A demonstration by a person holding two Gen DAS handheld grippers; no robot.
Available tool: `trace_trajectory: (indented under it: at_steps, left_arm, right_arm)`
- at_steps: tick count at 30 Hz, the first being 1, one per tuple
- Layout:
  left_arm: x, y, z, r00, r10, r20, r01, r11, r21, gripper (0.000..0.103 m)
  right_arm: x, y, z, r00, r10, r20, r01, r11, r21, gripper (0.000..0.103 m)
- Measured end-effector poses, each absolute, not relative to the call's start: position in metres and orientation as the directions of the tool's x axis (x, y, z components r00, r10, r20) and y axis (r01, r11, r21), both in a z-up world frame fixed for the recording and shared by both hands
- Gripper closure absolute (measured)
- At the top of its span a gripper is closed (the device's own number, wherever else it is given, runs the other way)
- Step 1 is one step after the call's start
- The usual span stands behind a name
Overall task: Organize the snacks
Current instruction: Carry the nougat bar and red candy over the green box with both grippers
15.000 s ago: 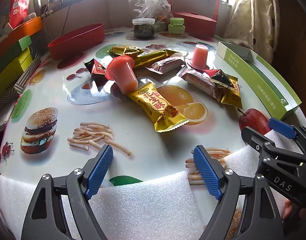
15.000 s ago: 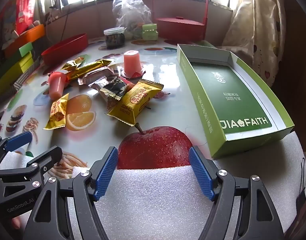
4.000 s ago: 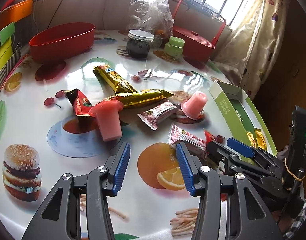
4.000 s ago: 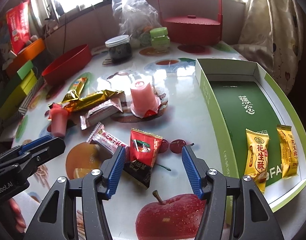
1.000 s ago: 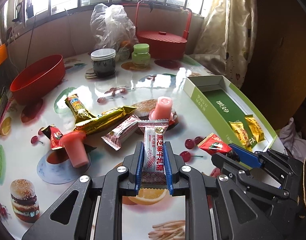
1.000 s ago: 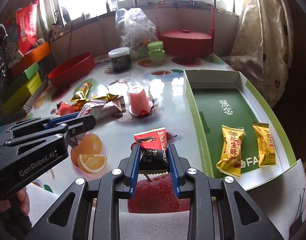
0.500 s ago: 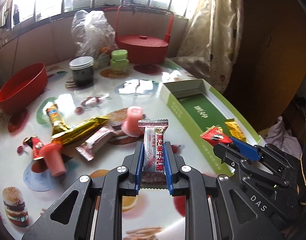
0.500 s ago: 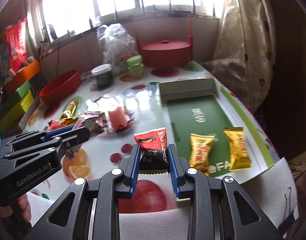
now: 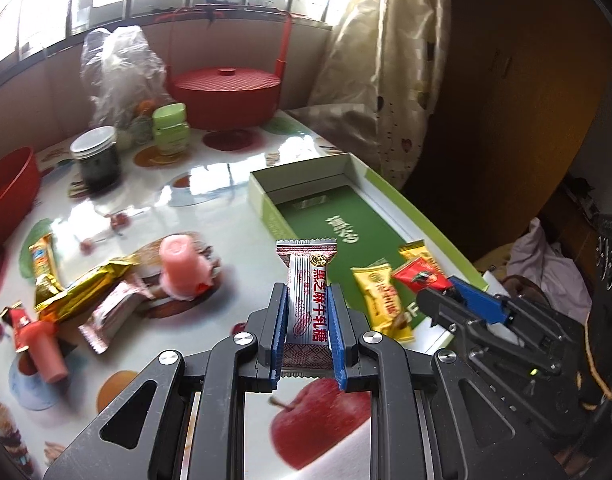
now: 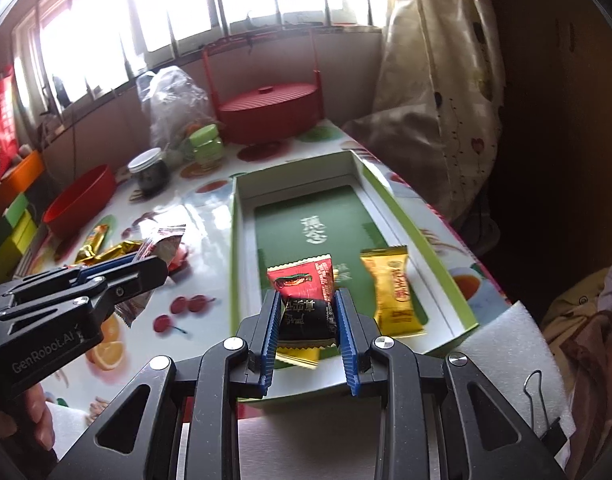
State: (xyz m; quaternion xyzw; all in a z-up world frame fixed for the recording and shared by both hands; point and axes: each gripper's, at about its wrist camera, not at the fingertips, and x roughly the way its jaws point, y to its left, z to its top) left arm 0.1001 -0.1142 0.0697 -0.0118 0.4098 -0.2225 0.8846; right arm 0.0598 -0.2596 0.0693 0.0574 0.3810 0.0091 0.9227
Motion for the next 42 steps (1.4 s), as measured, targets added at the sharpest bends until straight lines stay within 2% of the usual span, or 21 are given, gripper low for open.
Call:
trace_trajectory:
  at_steps: [11, 42]
  left_arm:
    - [0.115, -0.145, 0.062, 0.515, -0.451, -0.729, 0.424, 0.873, -0.242, 0.083]
    - [0.131, -0.186, 0.032, 0.450, -0.419, -0.789, 0.438, 0.873, -0.215, 0.082]
  right_arm:
    - [0.063, -0.276, 0.056, 0.689, 0.034, -0.724, 0.067, 0.992, 0.111, 0.077]
    - [0.066, -0.286, 0.043, 0.685, -0.037, -0.728, 0.085, 0.996, 0.030, 0.076]
